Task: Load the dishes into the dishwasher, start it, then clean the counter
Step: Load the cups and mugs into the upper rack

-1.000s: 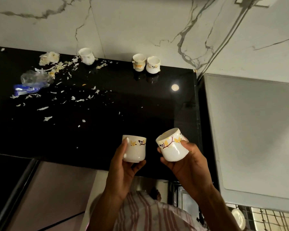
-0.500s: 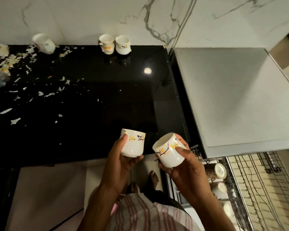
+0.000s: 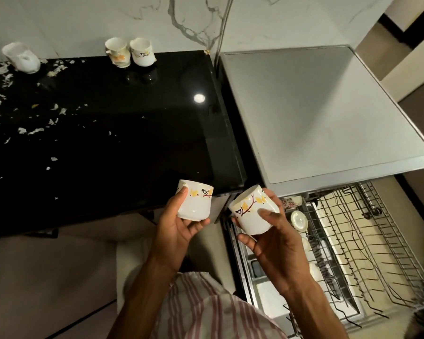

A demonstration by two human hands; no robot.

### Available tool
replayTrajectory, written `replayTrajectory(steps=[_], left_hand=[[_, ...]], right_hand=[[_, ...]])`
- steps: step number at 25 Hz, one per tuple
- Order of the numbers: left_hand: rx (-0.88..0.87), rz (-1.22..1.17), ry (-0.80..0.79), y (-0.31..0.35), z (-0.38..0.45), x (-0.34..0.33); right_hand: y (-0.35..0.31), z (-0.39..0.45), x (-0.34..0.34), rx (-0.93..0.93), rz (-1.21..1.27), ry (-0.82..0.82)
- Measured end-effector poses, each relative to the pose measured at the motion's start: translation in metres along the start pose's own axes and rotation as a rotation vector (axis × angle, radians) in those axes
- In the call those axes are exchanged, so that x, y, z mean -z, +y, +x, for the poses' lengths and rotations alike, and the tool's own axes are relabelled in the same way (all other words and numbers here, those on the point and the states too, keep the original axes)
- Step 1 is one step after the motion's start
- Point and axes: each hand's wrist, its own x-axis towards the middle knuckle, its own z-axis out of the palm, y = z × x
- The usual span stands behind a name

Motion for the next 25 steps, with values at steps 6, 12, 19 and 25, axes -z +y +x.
replayTrajectory(steps=[6,12,19,25], left_hand=[[0.090,-0.018,0.007,-0.071,-0.035,-0.034],[0.125,0.070,0.004,-0.141,-0.053,-0.051],[0.236,0.282,0.013,-0.188,-0.054,-0.073],[0.287,0.508,-0.109,-0.220,-0.005,-0.086]], right_hand=[[-0.020,-0.050,0.070,-0.020,0.013,0.046],[-0.038,-0.092,0.134,0.004,-0.024,0.142],[-0.053,-0.099,0.185,0.008,-0.098,0.286],[-0.051,-0.070,0.234,0.028,-0.164,0.463]])
